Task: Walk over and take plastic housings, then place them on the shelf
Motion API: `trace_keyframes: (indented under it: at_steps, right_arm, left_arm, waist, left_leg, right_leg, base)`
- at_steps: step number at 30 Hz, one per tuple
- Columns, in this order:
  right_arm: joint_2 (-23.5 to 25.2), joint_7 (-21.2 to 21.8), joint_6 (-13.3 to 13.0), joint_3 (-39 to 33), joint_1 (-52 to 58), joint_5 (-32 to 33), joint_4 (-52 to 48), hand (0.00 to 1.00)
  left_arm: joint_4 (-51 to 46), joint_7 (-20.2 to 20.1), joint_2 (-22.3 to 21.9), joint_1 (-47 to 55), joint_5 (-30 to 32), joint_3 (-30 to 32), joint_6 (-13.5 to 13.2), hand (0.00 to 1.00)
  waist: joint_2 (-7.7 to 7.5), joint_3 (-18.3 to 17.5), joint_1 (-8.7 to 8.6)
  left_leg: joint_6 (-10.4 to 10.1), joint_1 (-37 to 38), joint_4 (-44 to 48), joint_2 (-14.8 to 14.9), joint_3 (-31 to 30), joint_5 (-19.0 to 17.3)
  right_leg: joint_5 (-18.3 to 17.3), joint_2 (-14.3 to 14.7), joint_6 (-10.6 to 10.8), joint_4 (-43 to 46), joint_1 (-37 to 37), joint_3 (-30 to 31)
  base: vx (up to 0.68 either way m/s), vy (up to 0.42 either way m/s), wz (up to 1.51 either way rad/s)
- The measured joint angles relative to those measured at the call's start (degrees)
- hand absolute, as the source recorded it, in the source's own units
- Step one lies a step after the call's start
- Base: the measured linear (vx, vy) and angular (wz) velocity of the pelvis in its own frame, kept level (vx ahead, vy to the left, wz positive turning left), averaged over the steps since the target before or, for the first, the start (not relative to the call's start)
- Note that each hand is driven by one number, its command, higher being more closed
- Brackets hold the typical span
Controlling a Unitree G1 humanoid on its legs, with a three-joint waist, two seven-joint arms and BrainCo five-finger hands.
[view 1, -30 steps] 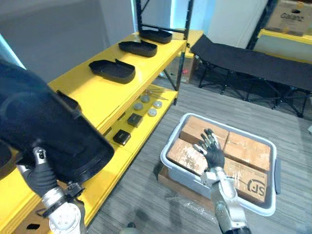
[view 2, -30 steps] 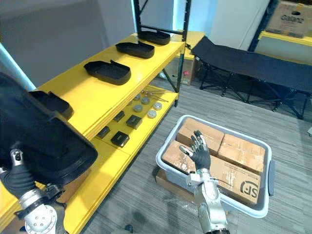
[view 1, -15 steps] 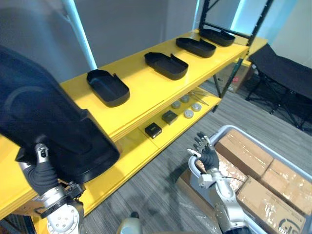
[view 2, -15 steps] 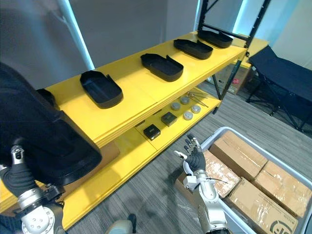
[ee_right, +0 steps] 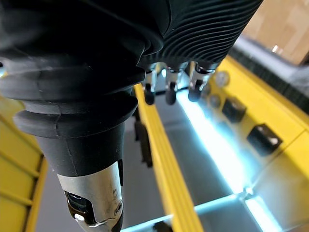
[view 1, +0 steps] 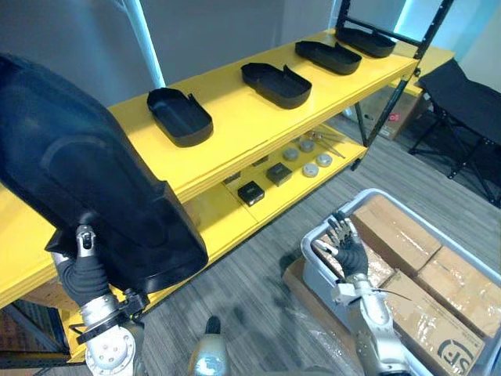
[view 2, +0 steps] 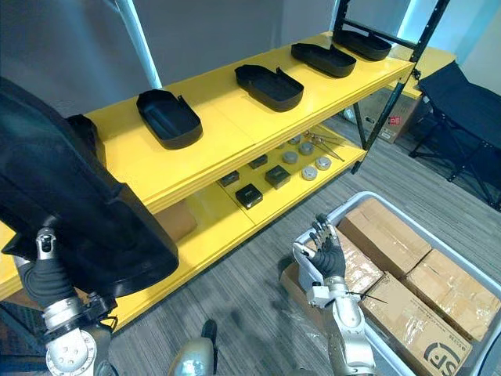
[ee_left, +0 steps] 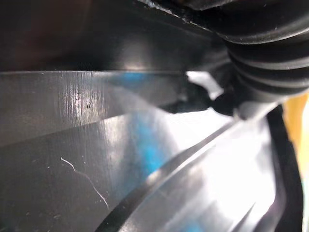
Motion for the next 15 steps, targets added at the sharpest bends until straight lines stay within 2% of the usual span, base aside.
trace_keyframes:
  at_steps: [1, 2, 3, 4, 5, 6, 7, 8, 9, 10, 11, 12, 13, 14, 15]
  right_arm:
    - [0.12, -0.23, 0.0, -0.13, 0.37, -0.27, -0.08, 0.0]
    - [0.12, -0.47, -0.07, -0.09, 0.4, -0.73, -0.43, 0.0]
    - [0.46, -0.49, -0.08, 0.07, 0.41, -0.95, -0.4, 0.0]
    - [0.73, -0.53, -0.15, 0.05, 0.26, -1.18, -0.34, 0.0]
    - [1.52, -0.51, -0.93, 0.08, -0.23, -2.38, 0.26, 0.0]
    - [1.78, -0.37, -1.72, 0.07, -0.6, -3.52, 0.24, 0.0]
    - [1.74, -0.33, -2.17, -0.03, -0.84, -3.77, 0.22, 0.0]
    - [1.44, -0.12, -3.48, -0.74, -1.41, -4.86, 0.04, 0.0]
    - [1.31, 0.22, -3.94, -1.47, -1.65, -5.28, -0.19, 0.0]
    - [0.51, 0.46, -4.8, -3.01, -2.14, -5.53, -0.91, 0.0]
    - [-1.06, 0.46, -5.1, -4.2, -3.17, -5.52, -1.22, 0.0]
    - [-1.85, 0.43, -5.09, -4.59, -3.69, -5.52, -1.24, 0.0]
    - [-2.79, 0.43, -5.09, -4.99, -4.36, -5.52, -1.51, 0.0]
    - [-4.35, 0.46, -5.12, -5.08, -5.07, -5.45, -2.75, 0.0]
    - [-7.09, 0.51, -4.87, -5.15, -6.64, -5.45, -2.78, 0.0]
  left_arm:
    - [-0.1, -0.2, 0.14, 0.02, 0.01, 0.13, -0.23, 1.0]
    - [0.11, -0.57, -0.17, -0.72, 0.0, 0.08, -0.62, 1.0]
    - [0.11, -1.0, 0.2, -1.54, 0.04, 0.13, -0.63, 1.0]
    - [0.03, -1.15, 0.52, -2.12, 0.24, 0.16, -0.66, 1.0]
    - [-0.34, -1.11, 1.38, -2.86, 0.61, -0.05, -0.65, 1.0]
    - [-0.35, -0.9, 2.27, -3.68, 0.58, -0.11, -0.57, 1.0]
    - [-0.35, -0.81, 2.52, -4.07, 0.58, -0.15, -0.51, 1.0]
    - [-0.34, -0.56, 2.91, -5.26, 0.56, -0.32, -0.45, 1.0]
    - [-0.26, -0.38, 3.17, -6.08, 0.49, -0.55, -0.29, 1.0]
    - [0.54, -0.1, 4.26, -8.57, 0.03, -1.03, -0.15, 1.0]
    - [1.67, 0.14, 5.42, -11.1, -0.12, -1.31, -0.11, 1.0]
    - [2.13, 0.33, 5.79, -11.9, -0.16, -1.34, 0.14, 1.0]
    - [2.57, 0.68, 6.46, -12.47, -0.2, -1.51, 0.57, 1.0]
    - [2.97, 0.79, 6.63, -12.52, -0.37, -1.7, 0.86, 1.0]
    - [3.75, 0.82, 4.61, -11.61, -0.31, -2.48, 1.31, 1.0]
  waist:
    - [-0.5, -0.47, -0.06]
    - [0.08, -0.9, -0.08]
    - [0.21, -1.61, -0.5]
    - [0.16, -1.65, -0.7]
    - [0.53, -1.45, -1.01]
    - [0.16, -1.65, -1.44]
    - [0.25, -1.65, -1.79]
    - [0.6, -1.73, -2.46]
    - [0.83, -1.91, -2.55]
    - [1.11, -2.06, -3.03]
    - [1.01, -2.16, -3.47]
    - [0.72, -2.34, -3.57]
    - [0.04, -2.76, -3.68]
    - [-1.12, -3.97, -3.97]
    - [2.09, -5.04, -3.66]
  left_leg:
    - [0.09, 0.26, 0.61, -0.67, 0.58, -1.59]
    - [-1.88, 0.31, 2.32, -1.15, 0.0, -3.49]
    - [-1.44, 0.95, 1.84, -1.47, -0.78, -4.22]
    - [-1.2, 1.74, 0.85, -1.52, -0.97, -4.34]
    - [-0.08, 3.65, -1.38, -1.25, -2.14, -4.02]
    - [0.28, 5.95, -3.52, -0.98, -2.82, -4.0]
    - [0.13, 7.17, -4.46, -0.75, -3.25, -3.83]
    - [-0.1, 9.25, -5.89, -0.03, -3.85, -3.62]
    - [-0.13, 9.88, -6.37, 0.25, -4.18, -3.64]
    - [-0.2, 10.29, -7.07, 0.46, -5.51, -3.63]
    - [-0.33, 10.25, -7.26, 0.28, -6.48, -3.7]
    - [-0.4, 10.28, -7.25, 0.03, -6.54, -3.75]
    - [-0.68, 10.34, -7.22, -0.75, -6.59, -3.92]
    - [-2.74, 10.46, -7.15, -1.82, -6.99, -5.53]
    - [-3.26, 10.23, -7.18, 0.44, -7.51, -5.98]
  right_leg:
    - [0.41, -0.42, -0.42, 1.27, 0.81, 0.12]
    - [2.43, -2.23, -1.92, 10.71, -2.83, 2.7]
    - [8.12, -3.34, -2.29, 21.6, -9.23, 6.93]
    - [12.28, -3.59, -2.25, 26.14, -12.04, 8.73]
    - [14.76, -3.59, -1.48, 32.84, -15.65, 10.52]
    - [9.53, -2.47, -2.41, 35.92, -18.2, 10.72]
    - [7.86, -1.36, -2.5, 35.13, -18.48, 10.29]
    - [5.48, 1.39, -2.95, 29.35, -18.57, 9.21]
    - [4.71, 2.79, -2.93, 25.38, -18.66, 9.22]
    - [4.76, 5.21, -2.84, 16.79, -18.83, 9.99]
    - [5.6, 6.87, -1.92, 9.5, -19.5, 12.34]
    - [6.8, 7.4, -1.12, 6.12, -19.58, 13.3]
    - [11.09, 7.53, -1.51, 1.86, -19.59, 14.35]
    - [15.73, 6.81, -0.75, -0.81, -19.15, 13.95]
    - [17.09, 9.08, -1.25, -4.67, -17.22, 13.05]
  base:
    - [0.22, 0.194, 0.17]
    - [0.24, 0.253, 0.29]
    - [0.2, 0.259, 0.33]
    - [0.22, 0.241, 0.35]
    - [0.27, 0.134, 0.27]
    - [0.3, 0.099, 0.32]
    - [0.3, 0.053, 0.36]
    - [0.24, 0.042, 0.32]
    - [0.31, 0.015, 0.51]
    - [0.3, -0.043, 0.63]
    - [0.28, -0.069, 0.68]
    - [0.24, -0.099, 0.57]
    - [0.23, -0.154, 0.53]
    - [0.34, -0.221, 0.43]
    - [0.29, -0.214, 0.29]
